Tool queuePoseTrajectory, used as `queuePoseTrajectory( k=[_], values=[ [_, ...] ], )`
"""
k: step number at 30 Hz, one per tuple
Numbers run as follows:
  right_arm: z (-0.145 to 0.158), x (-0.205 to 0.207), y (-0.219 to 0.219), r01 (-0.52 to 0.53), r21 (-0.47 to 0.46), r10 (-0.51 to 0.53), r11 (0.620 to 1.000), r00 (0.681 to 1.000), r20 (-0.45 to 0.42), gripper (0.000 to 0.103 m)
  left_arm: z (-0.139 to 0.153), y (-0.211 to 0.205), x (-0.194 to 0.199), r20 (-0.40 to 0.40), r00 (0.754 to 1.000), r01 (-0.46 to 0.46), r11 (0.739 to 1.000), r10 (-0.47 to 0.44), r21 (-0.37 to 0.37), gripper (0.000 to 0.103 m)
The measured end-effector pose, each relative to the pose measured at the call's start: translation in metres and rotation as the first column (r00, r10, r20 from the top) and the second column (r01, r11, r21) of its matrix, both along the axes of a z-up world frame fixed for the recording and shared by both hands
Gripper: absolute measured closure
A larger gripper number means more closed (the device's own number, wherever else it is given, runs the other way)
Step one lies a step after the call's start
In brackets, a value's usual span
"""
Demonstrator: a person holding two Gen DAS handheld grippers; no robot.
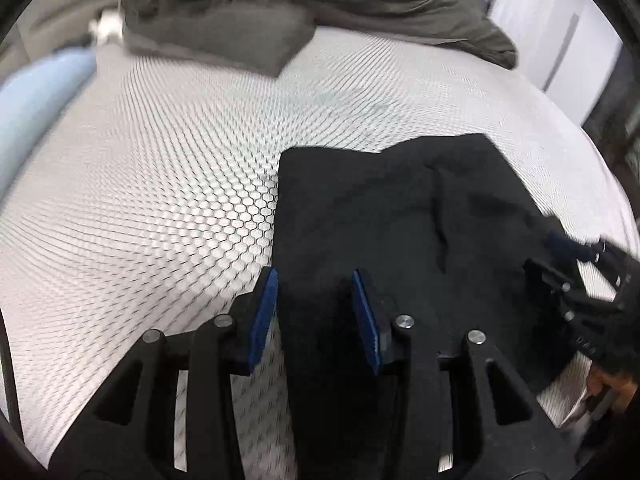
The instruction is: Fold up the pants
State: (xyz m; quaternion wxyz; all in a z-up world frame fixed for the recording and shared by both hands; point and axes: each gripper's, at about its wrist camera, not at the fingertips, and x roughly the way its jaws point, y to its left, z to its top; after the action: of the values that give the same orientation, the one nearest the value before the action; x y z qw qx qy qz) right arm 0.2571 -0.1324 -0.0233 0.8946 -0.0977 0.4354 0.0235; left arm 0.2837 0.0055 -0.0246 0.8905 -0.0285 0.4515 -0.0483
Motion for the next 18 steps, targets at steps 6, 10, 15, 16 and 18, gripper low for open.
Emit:
queuePoseTrajectory(
  k=[6, 10, 15, 16, 18],
  values=[
    [0.007, -0.045, 0.044, -0.202, 0.141, 0.199, 0.969, 0.979, 0.031, 0.05, -0.015, -0.042, -0.044, 0.013, 0.967, 0.254, 0.966, -0.254, -0.045, 0.067],
    [-0.018, -0.057, 0.038, -0.246, 0.018, 0.246, 0.969, 0.969, -0.023, 0.05, -0.033, -0.047, -0.067, 0.027, 0.936, 0.346, 0.933, -0.35, 0.096, 0.067],
    [-0.003, -0.087, -0.013, -0.201, 0.055, 0.2, 0.978, 0.98, 0.019, 0.056, -0.018, -0.025, -0.087, 0.072, 0.946, 0.318, 0.948, -0.317, 0.007, 0.067],
    [0.002, -0.093, -0.013, -0.189, 0.067, 0.187, 0.98, 0.982, 0.038, 0.055, -0.013, -0.024, -0.091, 0.086, 0.946, 0.315, 0.949, -0.313, -0.013, 0.067],
    [0.008, -0.099, -0.004, -0.218, 0.13, 0.212, 0.967, 0.976, 0.054, 0.055, -0.011, -0.032, -0.091, 0.103, 0.939, 0.335, 0.941, -0.329, -0.041, 0.067]
  ],
)
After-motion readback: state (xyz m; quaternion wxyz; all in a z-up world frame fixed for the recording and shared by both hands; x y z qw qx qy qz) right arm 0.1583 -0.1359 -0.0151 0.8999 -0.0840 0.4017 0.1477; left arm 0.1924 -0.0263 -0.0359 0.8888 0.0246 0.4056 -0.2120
